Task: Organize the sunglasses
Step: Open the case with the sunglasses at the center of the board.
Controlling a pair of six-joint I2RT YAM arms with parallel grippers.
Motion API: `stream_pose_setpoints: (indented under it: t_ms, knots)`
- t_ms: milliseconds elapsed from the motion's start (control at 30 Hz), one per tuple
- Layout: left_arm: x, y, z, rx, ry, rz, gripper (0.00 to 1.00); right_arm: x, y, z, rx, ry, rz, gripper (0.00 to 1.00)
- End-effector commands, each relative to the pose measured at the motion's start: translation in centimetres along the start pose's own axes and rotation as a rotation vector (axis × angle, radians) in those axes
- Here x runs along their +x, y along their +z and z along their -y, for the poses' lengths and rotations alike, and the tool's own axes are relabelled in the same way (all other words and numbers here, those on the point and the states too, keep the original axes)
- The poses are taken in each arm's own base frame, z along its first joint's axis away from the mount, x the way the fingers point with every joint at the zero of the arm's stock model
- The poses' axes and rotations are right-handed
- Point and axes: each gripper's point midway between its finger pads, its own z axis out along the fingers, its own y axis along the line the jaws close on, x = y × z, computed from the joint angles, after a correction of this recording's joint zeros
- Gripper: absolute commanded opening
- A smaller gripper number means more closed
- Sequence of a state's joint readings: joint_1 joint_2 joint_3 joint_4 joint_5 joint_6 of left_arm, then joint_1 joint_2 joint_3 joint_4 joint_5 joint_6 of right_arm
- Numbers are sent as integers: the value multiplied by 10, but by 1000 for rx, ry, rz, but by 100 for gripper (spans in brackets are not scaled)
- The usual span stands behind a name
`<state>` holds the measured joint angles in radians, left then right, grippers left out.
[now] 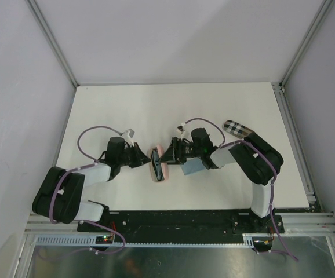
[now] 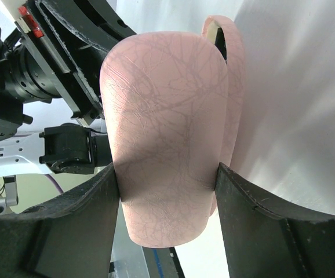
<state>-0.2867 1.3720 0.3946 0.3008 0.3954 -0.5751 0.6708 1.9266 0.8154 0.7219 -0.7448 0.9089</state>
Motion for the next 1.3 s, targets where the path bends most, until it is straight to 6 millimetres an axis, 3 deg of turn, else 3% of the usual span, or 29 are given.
stream_pose_setpoints:
  t_ms: [0,367,600,700,967,1267]
  knots:
    - [-24,-5,11,4,50,58,15,2,-1,1,-30,-23,-12,47]
    - [-32,-13,25,32,47,69,19,1,-1,3,-25,-20,-9,48]
    - [-36,-18,52,108,40,67,35,1,0,5,-21,-10,-8,47]
    - [-36,-16,57,115,37,62,37,1,0,5,-24,-7,-8,47]
    - [-48,-7,66,134,31,65,34,1,1,4,-29,-5,-7,47]
    - [-39,11,67,136,13,20,27,1,1,5,-29,-4,-8,47]
